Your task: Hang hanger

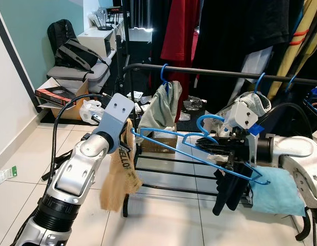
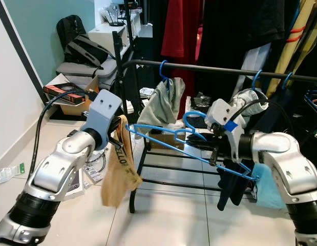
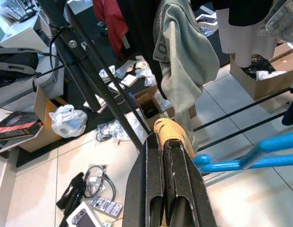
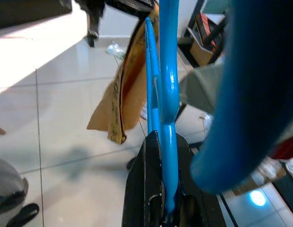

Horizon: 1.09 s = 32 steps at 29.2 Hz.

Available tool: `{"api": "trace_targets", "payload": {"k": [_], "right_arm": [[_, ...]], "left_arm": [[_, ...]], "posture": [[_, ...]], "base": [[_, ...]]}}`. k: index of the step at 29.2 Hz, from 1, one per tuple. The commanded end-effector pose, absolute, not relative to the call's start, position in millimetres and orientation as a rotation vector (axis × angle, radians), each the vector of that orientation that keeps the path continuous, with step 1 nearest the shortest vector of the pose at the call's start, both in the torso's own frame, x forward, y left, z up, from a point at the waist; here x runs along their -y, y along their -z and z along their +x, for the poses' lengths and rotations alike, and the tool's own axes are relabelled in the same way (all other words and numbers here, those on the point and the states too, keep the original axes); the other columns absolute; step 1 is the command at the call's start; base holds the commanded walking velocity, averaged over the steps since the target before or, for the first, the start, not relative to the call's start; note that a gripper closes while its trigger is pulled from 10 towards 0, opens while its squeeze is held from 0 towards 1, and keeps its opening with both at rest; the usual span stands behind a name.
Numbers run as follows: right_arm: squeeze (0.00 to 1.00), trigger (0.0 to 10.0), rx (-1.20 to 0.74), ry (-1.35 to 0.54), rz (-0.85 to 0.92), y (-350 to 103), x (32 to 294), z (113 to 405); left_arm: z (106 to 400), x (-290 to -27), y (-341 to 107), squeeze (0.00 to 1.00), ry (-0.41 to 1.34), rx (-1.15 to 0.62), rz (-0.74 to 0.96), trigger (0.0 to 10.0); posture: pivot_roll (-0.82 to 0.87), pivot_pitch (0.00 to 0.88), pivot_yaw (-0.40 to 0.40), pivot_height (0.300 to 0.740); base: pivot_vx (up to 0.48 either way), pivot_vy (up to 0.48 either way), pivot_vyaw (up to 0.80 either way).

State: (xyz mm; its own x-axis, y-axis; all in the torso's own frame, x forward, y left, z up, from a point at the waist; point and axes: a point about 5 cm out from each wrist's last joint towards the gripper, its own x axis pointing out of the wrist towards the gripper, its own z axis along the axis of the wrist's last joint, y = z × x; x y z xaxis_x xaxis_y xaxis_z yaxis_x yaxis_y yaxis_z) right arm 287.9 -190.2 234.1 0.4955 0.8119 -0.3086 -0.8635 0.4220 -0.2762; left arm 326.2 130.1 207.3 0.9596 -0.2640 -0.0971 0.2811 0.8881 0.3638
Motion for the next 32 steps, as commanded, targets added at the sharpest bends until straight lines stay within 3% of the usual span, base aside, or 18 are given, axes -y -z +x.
{"api": "trace_targets", "payload": {"k": [1,32], "right_arm": [[0.0,10.0,-0.104,-1.069,-0.414,-240.5,185.6,286.3],[0.0,10.0,-0.187,-1.098,-0.407,-235.9,181.5,280.0]], "left_arm": [[325.7,-126.4,-214.3,0.0,0.293,-0.025,0.399,10.0],[325.9,-125.6,-217.6,0.0,0.289,-0.018,0.401,10.0]], "posture": [[-0.09,0.0,0.015,0.74],[-0.09,0.0,0.014,0.74]], "base": [[0.0,0.0,0.0],[0.0,0.0,0.0]]}}
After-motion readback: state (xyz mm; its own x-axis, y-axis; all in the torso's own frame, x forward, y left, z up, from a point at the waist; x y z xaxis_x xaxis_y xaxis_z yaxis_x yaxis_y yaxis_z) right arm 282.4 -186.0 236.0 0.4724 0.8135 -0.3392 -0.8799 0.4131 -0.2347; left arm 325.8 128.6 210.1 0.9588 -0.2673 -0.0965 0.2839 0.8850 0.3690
